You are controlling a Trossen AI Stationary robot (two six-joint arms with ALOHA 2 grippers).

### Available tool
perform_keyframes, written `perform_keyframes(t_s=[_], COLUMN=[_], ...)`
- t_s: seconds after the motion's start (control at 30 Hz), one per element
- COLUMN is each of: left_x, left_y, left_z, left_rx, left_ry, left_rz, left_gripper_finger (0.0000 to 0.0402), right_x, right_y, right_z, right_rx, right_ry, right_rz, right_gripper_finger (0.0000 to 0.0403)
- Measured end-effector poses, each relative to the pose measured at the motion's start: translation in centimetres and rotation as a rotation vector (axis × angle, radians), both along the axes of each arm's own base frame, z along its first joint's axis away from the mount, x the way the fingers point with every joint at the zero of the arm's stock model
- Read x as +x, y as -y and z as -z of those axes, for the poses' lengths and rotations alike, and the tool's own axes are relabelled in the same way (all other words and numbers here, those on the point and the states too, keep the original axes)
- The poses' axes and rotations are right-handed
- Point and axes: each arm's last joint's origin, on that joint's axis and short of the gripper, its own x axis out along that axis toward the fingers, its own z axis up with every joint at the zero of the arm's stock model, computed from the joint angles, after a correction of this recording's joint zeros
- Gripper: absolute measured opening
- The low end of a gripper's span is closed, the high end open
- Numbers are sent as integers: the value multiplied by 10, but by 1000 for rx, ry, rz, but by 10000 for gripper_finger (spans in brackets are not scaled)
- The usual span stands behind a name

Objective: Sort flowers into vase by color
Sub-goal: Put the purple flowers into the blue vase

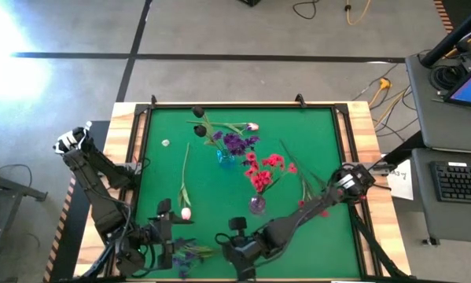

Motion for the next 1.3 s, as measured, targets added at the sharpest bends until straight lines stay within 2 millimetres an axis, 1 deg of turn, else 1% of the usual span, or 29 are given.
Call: perform_keyframes(t_s=[0.13, 0.23, 0.3, 0.4, 0.53, 0.73, 0.8, 0.9, 1.0, 1.1, 1.3], left_x=[0, -1, -1, -1, -1, -1, 1, 4, 12, 21, 43], left_y=[0, -1, -2, -3, -3, -5, -4, 1, 10, 20, 30], left_z=[1, 5, 7, 8, 9, 12, 13, 16, 23, 31, 40], left_rx=[6, 22, 26, 35, 47, 63, 58, 42, 60, 115, 167], left_ry=[0, -1, 2, -3, 11, 21, 24, 34, 47, 56, 114], left_rz=[-2, -11, -17, -16, -34, -54, -57, -58, -40, -9, 11], left_gripper_finger=[203, 203, 203, 203, 203, 203, 203, 203, 203, 203, 203], right_x=[-14, -25, -33, -44, -56, -74, -77, -81, -81, -83, -84], right_y=[-9, -16, -19, -24, -30, -34, -32, -28, -26, -23, -16], right_z=[-11, -16, -16, -22, -38, -56, -58, -55, -50, -48, -54], right_rx=[-2, 0, -10, 3, 49, 110, 122, 133, 129, 128, 121], right_ry=[31, 59, 51, 75, 167, 383, 458, 573, 704, 825, 1060], right_rz=[-40, -62, -73, -97, -137, -229, -250, -274, -298, -309, -293], right_gripper_finger=[18, 18, 18, 18, 18, 18, 18, 18, 18, 18, 18])
